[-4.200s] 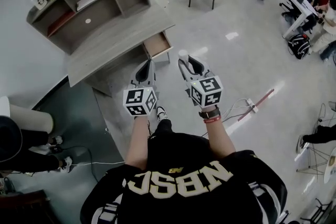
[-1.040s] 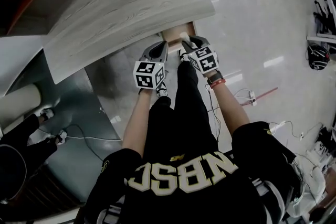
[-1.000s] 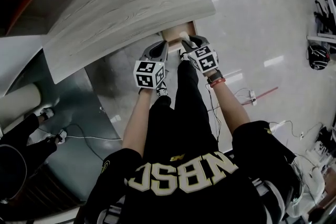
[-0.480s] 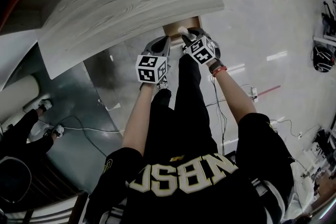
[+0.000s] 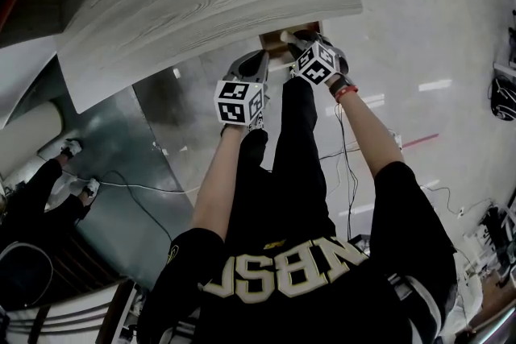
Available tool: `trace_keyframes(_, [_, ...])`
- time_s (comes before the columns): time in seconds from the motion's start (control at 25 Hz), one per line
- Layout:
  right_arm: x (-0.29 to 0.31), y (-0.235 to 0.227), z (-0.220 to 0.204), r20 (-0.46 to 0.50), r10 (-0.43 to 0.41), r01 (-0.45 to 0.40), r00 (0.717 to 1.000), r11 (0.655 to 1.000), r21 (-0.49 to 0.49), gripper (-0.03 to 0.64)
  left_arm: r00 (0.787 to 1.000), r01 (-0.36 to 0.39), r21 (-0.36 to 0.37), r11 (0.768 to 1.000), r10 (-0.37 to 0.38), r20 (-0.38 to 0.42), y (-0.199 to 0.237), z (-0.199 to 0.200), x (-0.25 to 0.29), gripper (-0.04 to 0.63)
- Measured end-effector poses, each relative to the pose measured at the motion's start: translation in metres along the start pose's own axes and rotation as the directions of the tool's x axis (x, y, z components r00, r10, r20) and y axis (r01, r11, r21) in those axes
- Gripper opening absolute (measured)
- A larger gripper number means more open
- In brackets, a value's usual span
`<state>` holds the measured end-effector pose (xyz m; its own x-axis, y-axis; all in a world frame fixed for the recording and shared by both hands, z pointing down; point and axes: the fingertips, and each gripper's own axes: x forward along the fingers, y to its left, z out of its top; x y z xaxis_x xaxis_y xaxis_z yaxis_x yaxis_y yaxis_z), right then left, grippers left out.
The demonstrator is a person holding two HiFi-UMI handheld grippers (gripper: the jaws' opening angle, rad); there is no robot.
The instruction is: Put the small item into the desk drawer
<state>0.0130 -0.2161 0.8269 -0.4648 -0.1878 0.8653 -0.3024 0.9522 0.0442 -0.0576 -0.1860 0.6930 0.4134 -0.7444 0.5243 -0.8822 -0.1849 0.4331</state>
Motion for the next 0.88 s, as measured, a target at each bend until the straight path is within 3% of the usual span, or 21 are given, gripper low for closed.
trace_keyframes(0.36, [0.031,0.0,-0.012,-0.077,-0.002,-0.007,0.997,0.993,-0.115,0.133,1.0,-0.028,-0.019,0.999,0.028,0.0,0.015,-0.009,0.005,0.014])
trace_keyframes(0.88, [0.051,0.005,-0.016,-0.135,0.011,-0.026,0.991,0.994,-0.11,0.149,0.999,-0.046,-0.032,0.998,0.046,0.003,0.021,-0.014,-0.005,0.014])
